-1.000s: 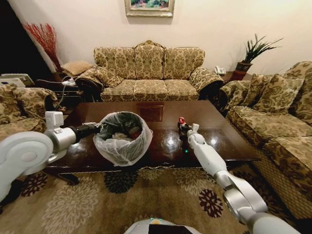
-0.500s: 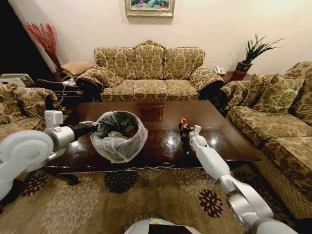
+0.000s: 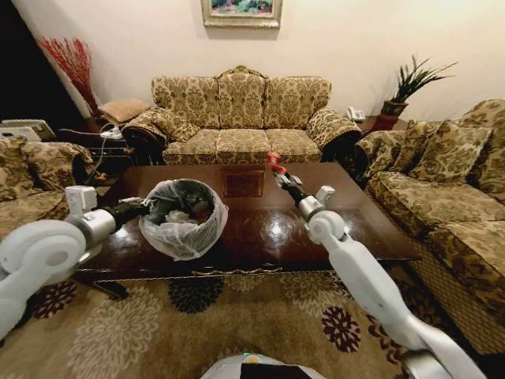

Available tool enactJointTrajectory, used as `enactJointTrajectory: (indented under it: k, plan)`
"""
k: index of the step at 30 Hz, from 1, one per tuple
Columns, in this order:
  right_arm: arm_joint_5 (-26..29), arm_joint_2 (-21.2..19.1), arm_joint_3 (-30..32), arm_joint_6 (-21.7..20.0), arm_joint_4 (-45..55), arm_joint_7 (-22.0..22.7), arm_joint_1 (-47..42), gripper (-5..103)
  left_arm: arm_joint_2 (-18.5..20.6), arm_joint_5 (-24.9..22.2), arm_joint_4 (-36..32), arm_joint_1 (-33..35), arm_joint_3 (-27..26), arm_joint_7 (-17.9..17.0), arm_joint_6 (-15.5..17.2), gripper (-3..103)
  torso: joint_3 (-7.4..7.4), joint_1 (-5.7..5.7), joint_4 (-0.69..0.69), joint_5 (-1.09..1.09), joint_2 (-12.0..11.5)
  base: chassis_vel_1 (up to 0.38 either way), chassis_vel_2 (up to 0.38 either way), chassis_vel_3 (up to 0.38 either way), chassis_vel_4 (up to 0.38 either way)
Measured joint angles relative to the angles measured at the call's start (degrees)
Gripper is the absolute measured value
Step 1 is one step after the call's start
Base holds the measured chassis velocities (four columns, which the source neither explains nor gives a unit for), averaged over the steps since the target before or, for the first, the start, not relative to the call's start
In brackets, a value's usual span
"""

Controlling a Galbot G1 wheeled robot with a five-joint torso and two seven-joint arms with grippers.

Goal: Move to the front of the table and place the trash on the table into the trash bin.

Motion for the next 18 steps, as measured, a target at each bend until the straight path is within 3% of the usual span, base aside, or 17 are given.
enactJointTrajectory:
  k: [1, 3, 4, 7, 10, 18]
  plan:
    - [0.00, 0.00, 0.00, 0.00, 0.00, 0.00, 0.00, 39, 0.00, 0.00, 0.00, 0.00, 0.00, 0.00, 0.00, 3, 0.00, 0.00, 0.00, 0.00, 0.00, 0.000, 0.000, 0.000, 0.000]
    - [10.35, -2.04, -2.19, -2.95, 7.65, 2.02, 1.09, 39, -0.39, 4.48, 1.25, -1.64, 4.04, 1.44, -2.76, 3, 0.00, 0.00, -0.02, 0.01, 0.00, 0.000, 0.000, 0.000, 0.000]
    - [10.35, -2.04, -2.19, -2.95, 7.65, 2.02, 1.09, 39, -0.39, 4.48, 1.25, -1.64, 4.04, 1.44, -2.76, 3, 0.00, 0.00, -0.02, 0.01, 0.00, 0.000, 0.000, 0.000, 0.000]
    - [20.98, -3.03, -4.67, -6.17, 13.83, 5.77, 2.70, 39, -1.68, 9.14, 2.08, -3.05, 7.92, 3.67, -5.93, 3, 0.00, 0.00, -0.01, 0.01, 0.00, 0.000, 0.000, 0.000, 0.000]
    - [25.15, -2.82, -7.47, -8.08, 15.10, 7.87, 3.69, 39, -2.94, 10.39, 1.70, -3.32, 8.94, 5.50, -7.84, 3, 0.00, 0.00, -0.01, 0.00, 0.00, 0.000, 0.000, 0.000, 0.000]
    - [20.12, -0.07, -13.76, -8.93, 10.51, 9.93, 5.69, 39, -5.37, 10.26, -1.19, -2.31, 7.80, 8.46, -9.40, 3, 0.01, 0.01, -0.01, 0.02, -0.02, 0.000, 0.000, 0.000, 0.000]
